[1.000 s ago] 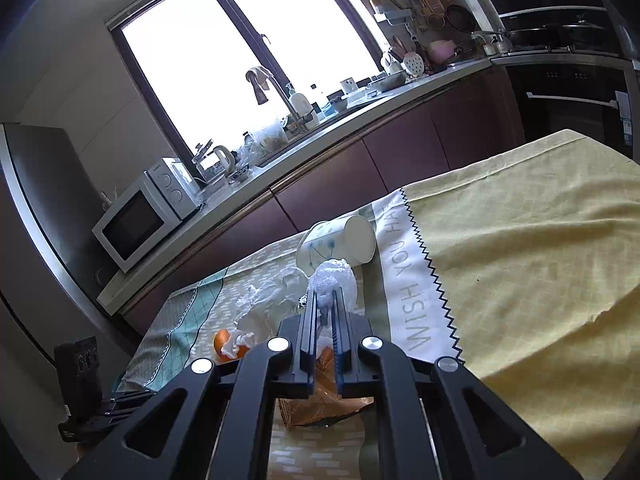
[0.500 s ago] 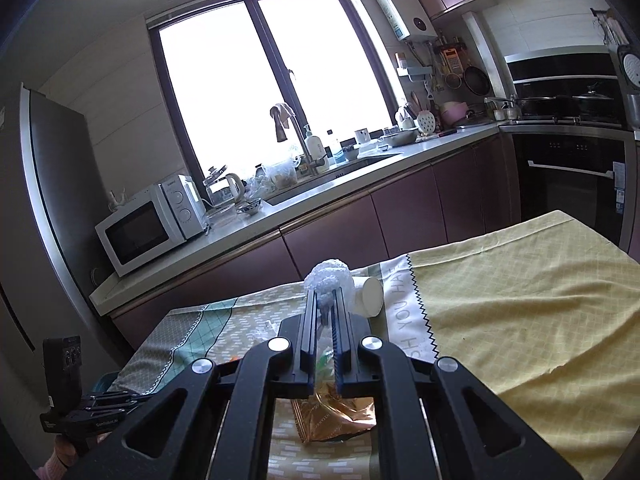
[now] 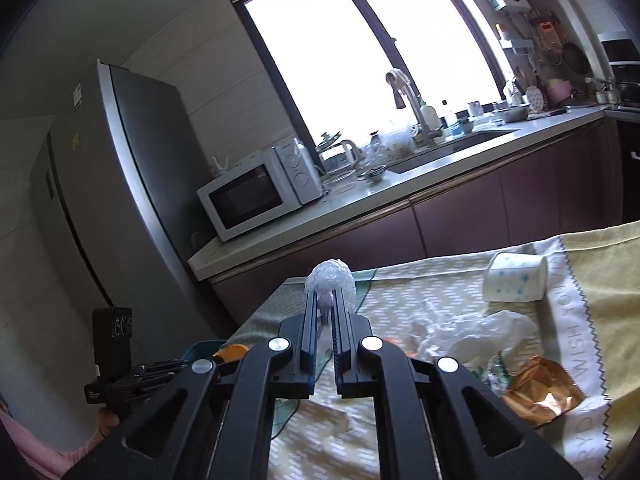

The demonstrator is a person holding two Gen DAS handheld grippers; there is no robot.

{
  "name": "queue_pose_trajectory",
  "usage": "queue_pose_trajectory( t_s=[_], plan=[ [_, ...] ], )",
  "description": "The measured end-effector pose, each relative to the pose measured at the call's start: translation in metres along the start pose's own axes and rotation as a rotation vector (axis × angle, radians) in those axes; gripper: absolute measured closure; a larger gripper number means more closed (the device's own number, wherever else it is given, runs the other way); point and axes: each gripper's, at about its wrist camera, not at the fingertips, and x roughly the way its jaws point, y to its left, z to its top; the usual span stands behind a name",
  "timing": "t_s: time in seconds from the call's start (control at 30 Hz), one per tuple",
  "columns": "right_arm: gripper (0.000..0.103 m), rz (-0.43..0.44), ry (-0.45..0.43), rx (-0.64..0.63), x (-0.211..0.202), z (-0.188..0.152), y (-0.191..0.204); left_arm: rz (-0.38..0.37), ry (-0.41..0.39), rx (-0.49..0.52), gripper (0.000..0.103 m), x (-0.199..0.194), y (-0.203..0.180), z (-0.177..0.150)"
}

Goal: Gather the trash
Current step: 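Carry the orange peel and small foam net over the teal bin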

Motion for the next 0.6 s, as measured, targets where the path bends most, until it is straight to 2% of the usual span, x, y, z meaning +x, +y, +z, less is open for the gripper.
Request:
queue_pose_trajectory(
  t_s=[0.33,0.47,0.6],
  plan=[
    [0.097,0.296,0.178,-0.037,0.124,-0.014,0.090,0.270,-0.108,-0.134,0.097,-0.082,0.110,-0.006],
    [0.097,0.380,0.247,-0.051,0.167,-0.020,0.127,0.353,-0.111,-0.195,0.097,-0.099,0.152,-0.012],
    [0.097,0.424,0.316,-0.058,0.204,-0.030,0.156,0.423,-0.096,-0.240,0.097,-0.106,0.190,-0.021]
  ],
)
